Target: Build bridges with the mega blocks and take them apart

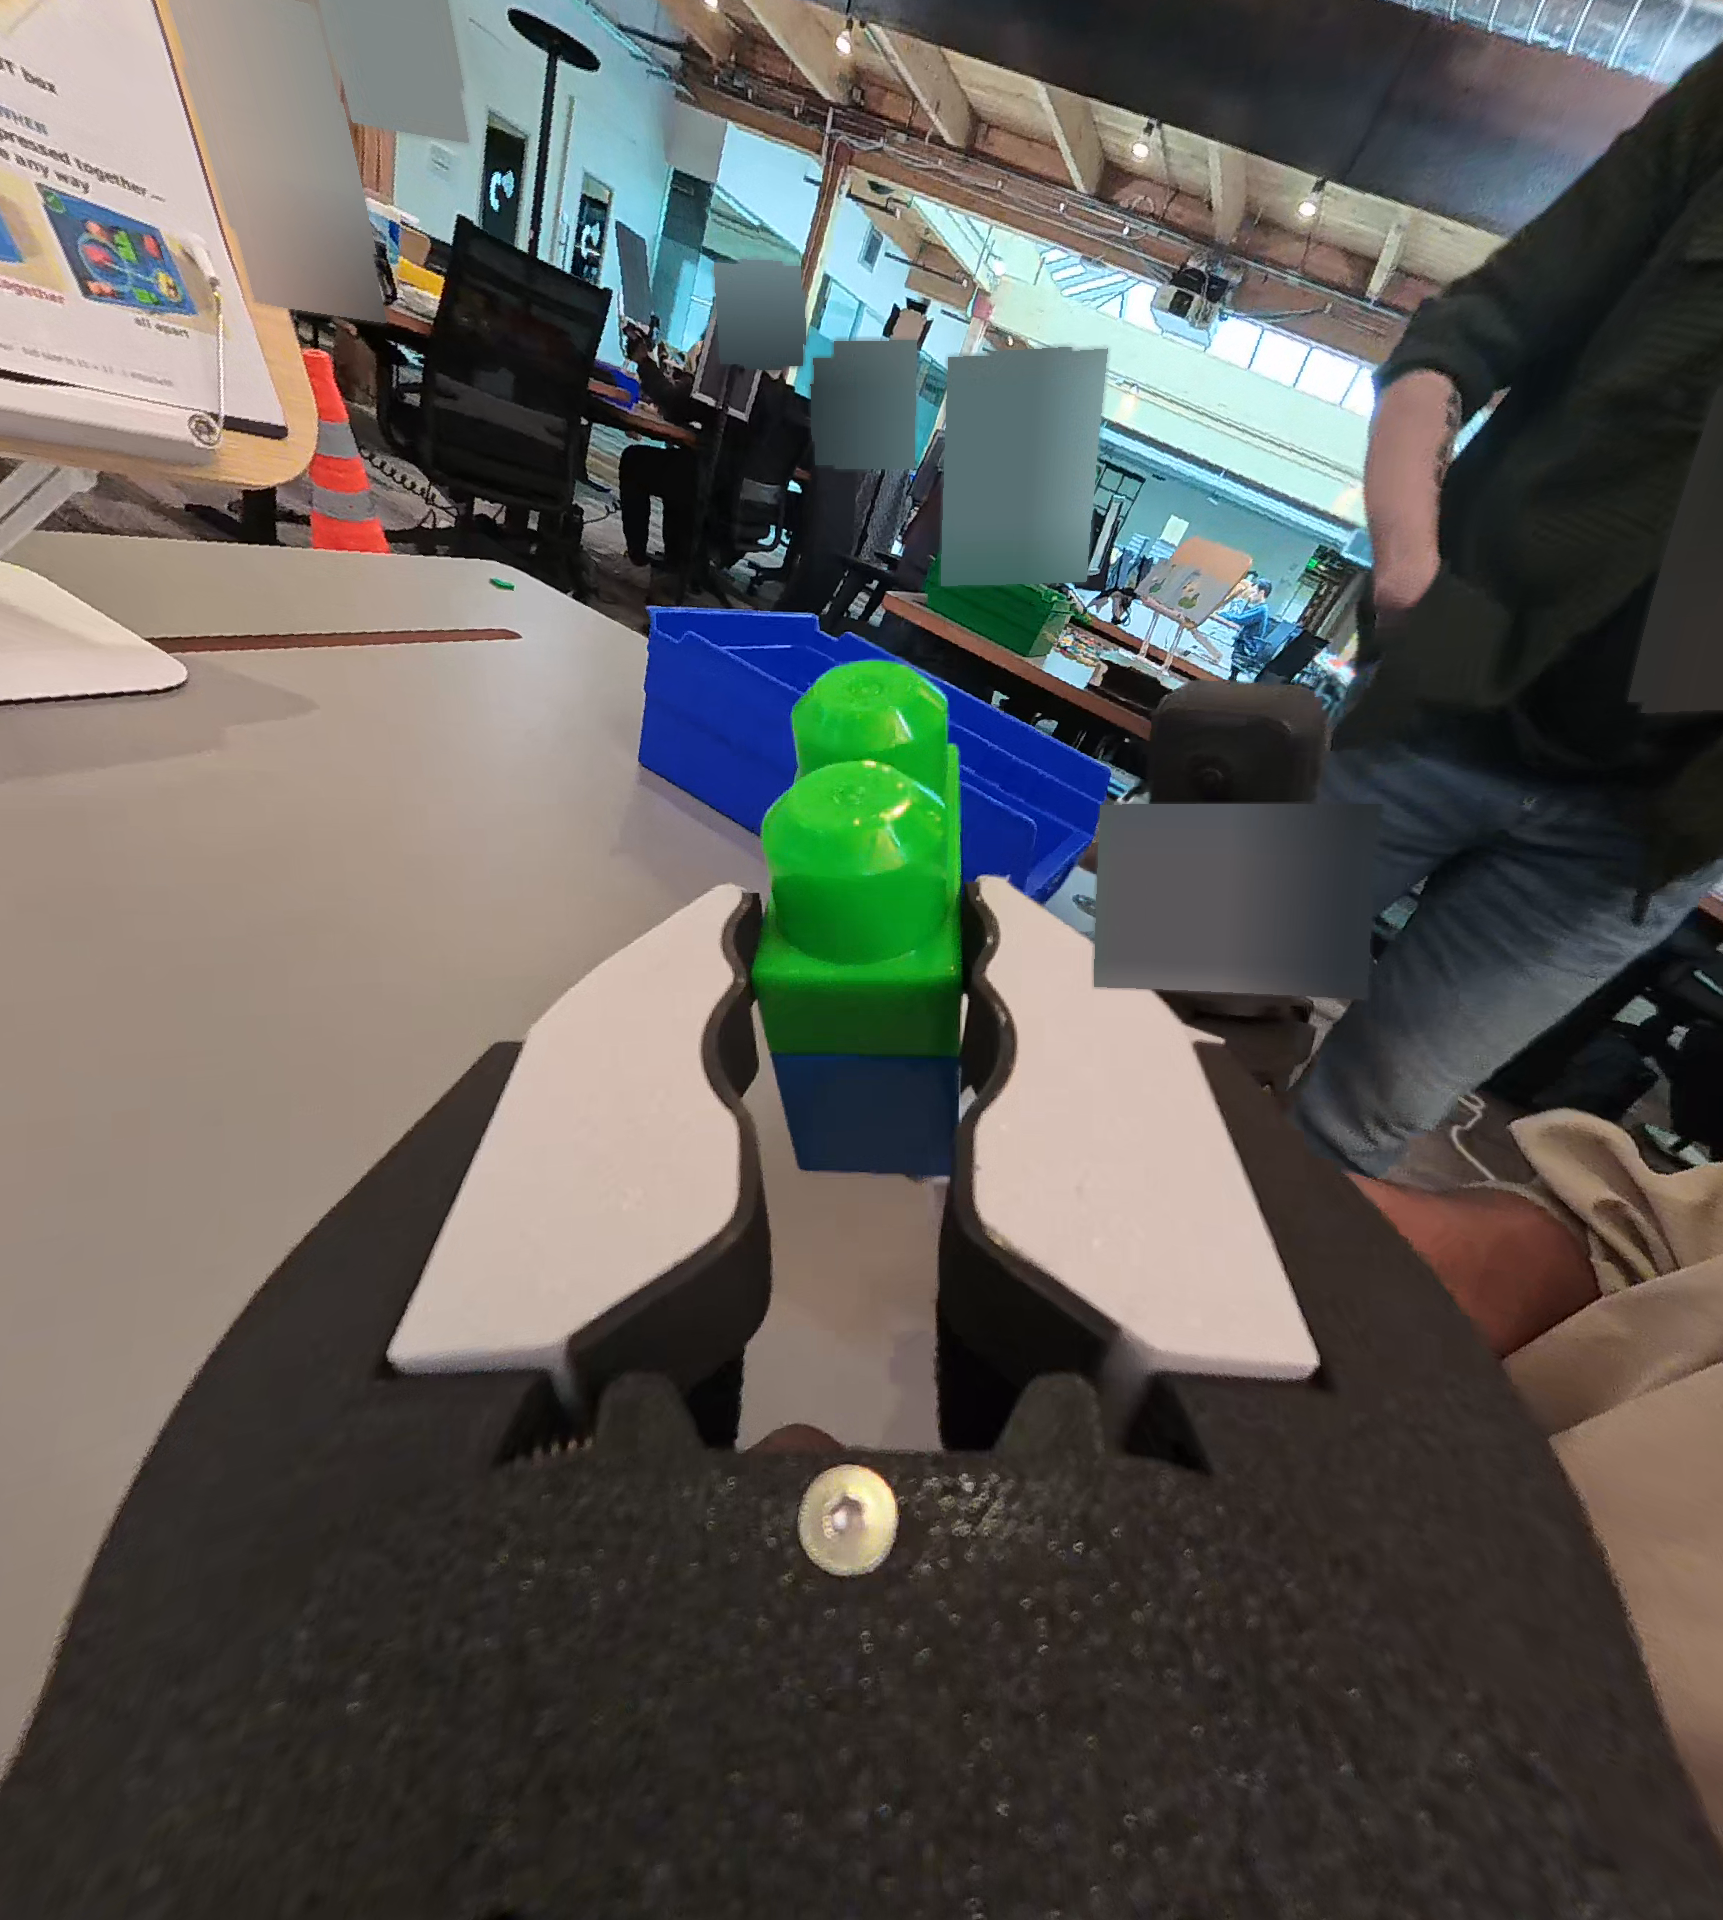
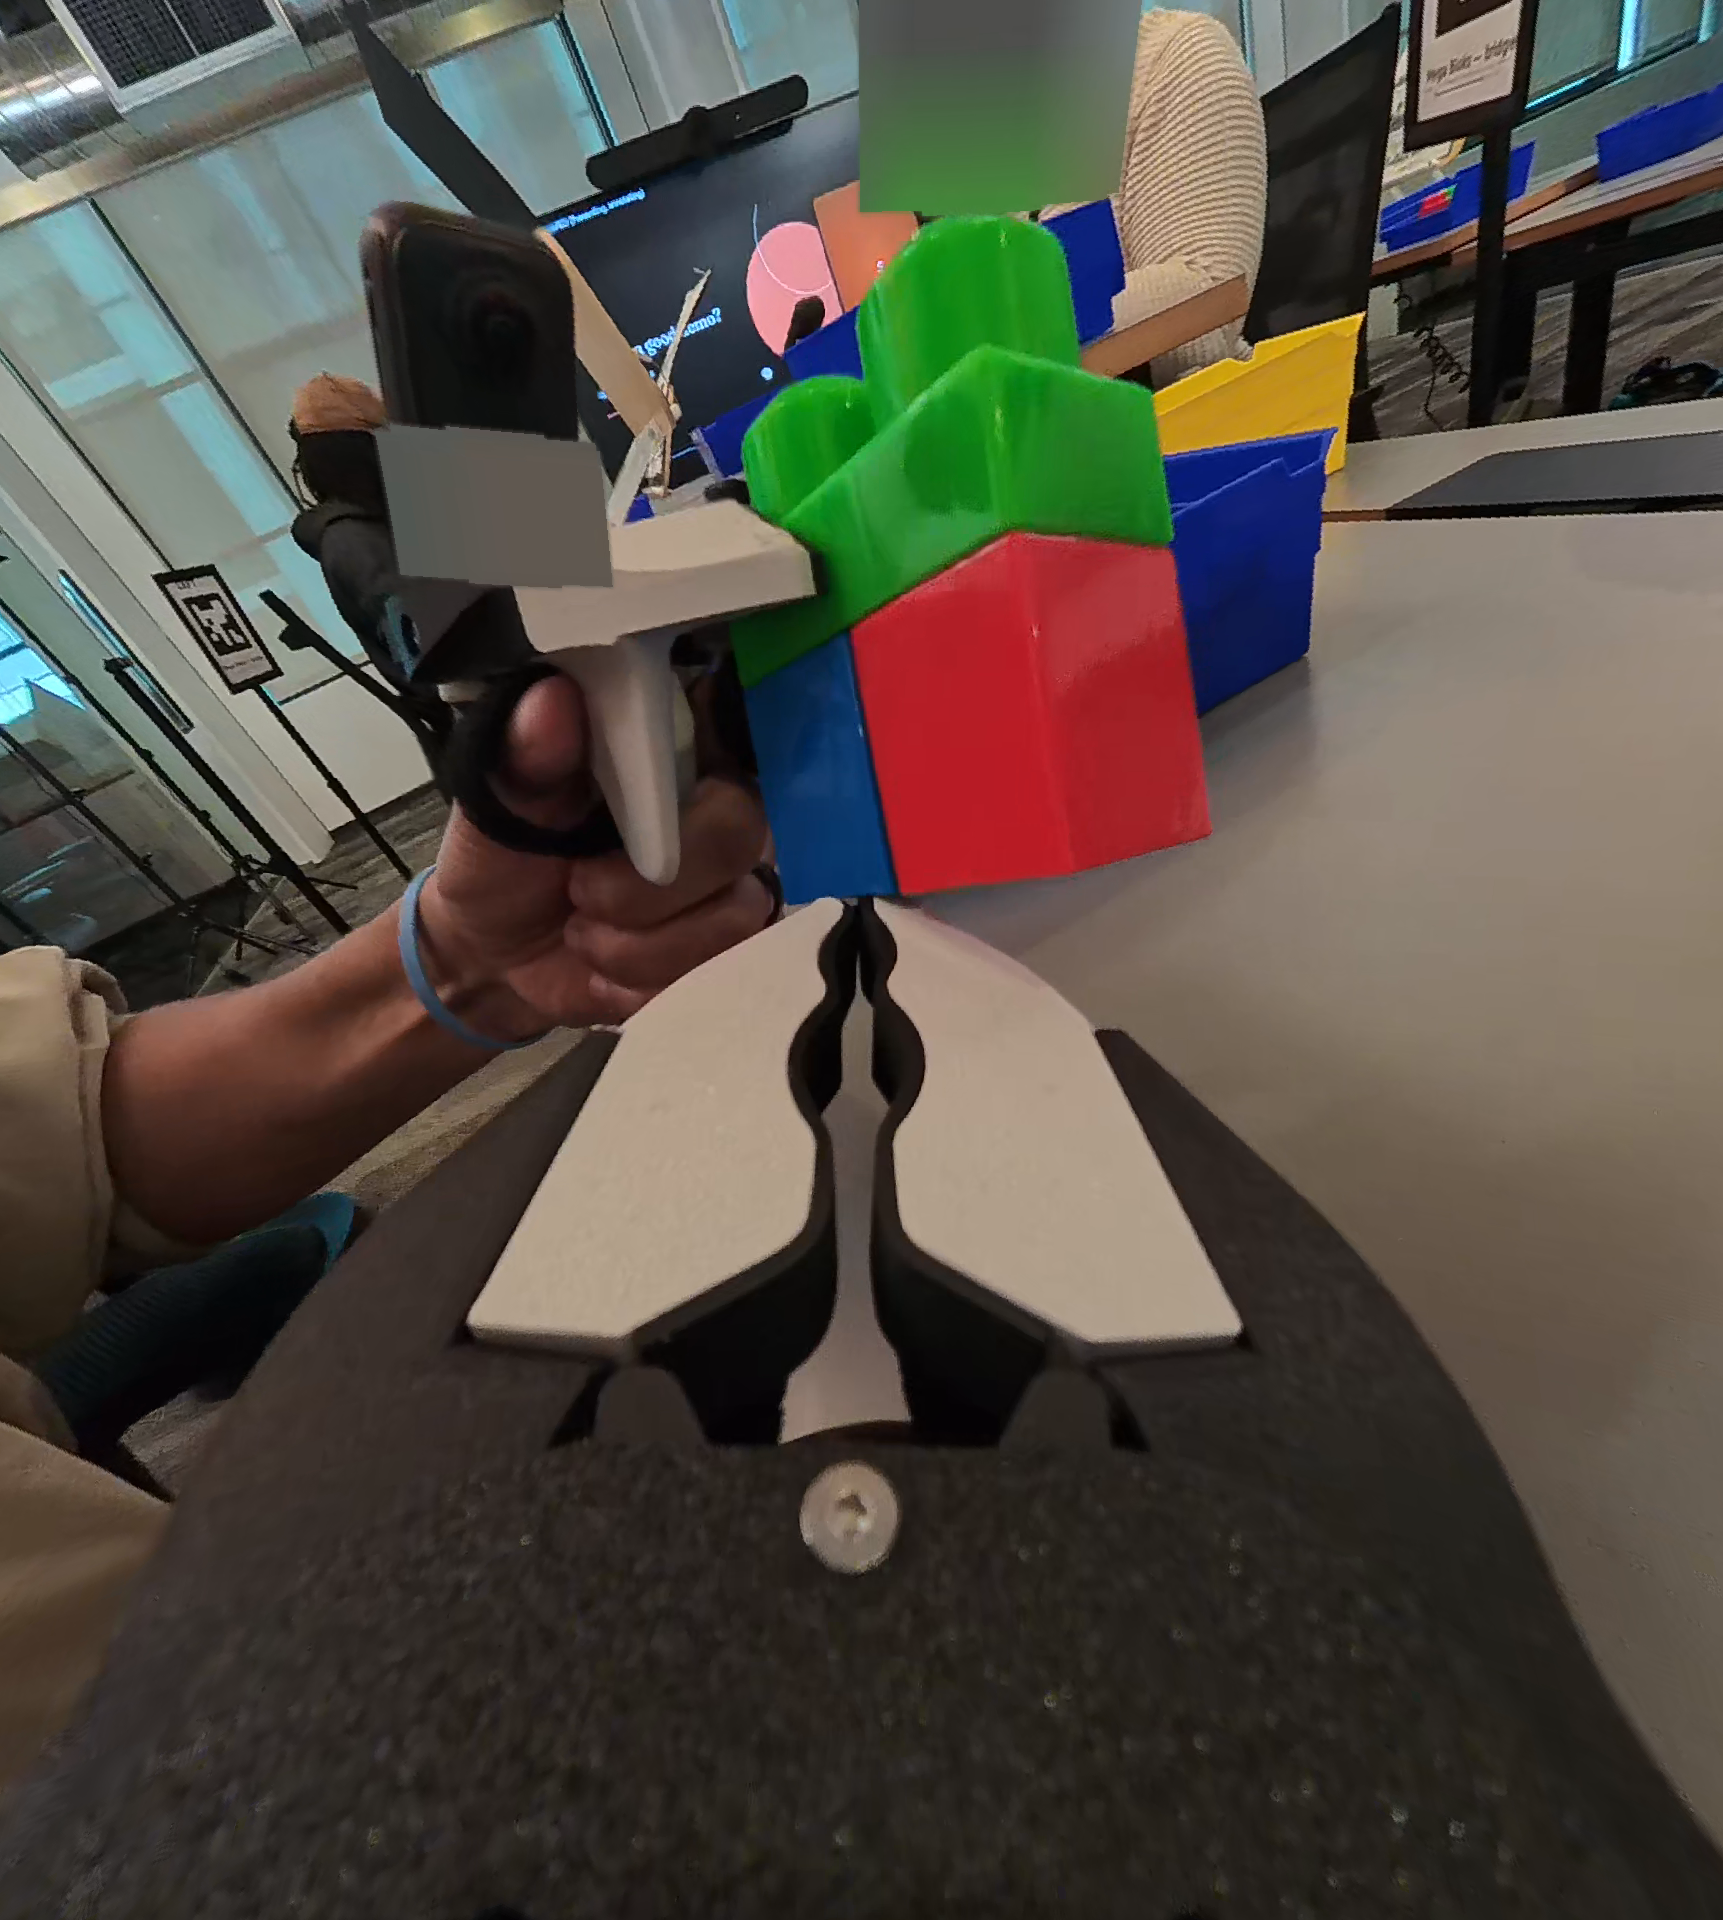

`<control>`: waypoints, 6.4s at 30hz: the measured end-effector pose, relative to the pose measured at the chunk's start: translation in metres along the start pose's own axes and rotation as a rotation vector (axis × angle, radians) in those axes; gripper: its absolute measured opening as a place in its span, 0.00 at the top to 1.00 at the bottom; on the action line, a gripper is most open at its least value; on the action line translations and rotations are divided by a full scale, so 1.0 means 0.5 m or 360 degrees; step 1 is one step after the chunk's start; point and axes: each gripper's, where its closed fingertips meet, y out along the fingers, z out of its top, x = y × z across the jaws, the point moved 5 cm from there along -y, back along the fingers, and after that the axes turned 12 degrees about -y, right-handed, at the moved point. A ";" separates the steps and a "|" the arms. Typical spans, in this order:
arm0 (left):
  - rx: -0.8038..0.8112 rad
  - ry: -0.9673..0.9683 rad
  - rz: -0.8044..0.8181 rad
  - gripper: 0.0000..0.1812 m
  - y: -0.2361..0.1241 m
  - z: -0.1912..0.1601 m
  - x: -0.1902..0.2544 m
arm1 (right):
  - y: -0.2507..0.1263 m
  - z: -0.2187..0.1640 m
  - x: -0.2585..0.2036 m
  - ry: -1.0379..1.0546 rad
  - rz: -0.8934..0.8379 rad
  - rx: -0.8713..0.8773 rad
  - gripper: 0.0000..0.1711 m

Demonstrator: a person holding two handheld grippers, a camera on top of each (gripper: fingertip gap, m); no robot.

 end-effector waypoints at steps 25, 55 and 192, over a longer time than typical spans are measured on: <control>-0.0145 0.0272 0.0083 0.80 0.004 0.036 0.016 | -0.008 0.022 0.015 -0.0196 -0.0029 -0.0133 1.00; -0.0218 0.0149 0.0151 0.80 -0.084 0.007 -0.075 | -0.073 -0.041 0.025 -0.0775 -0.0256 -0.0748 0.89; -0.0125 0.0392 0.0991 0.66 -0.037 -0.070 -0.104 | -0.495 0.280 0.424 -0.0504 -0.1763 -0.0418 0.60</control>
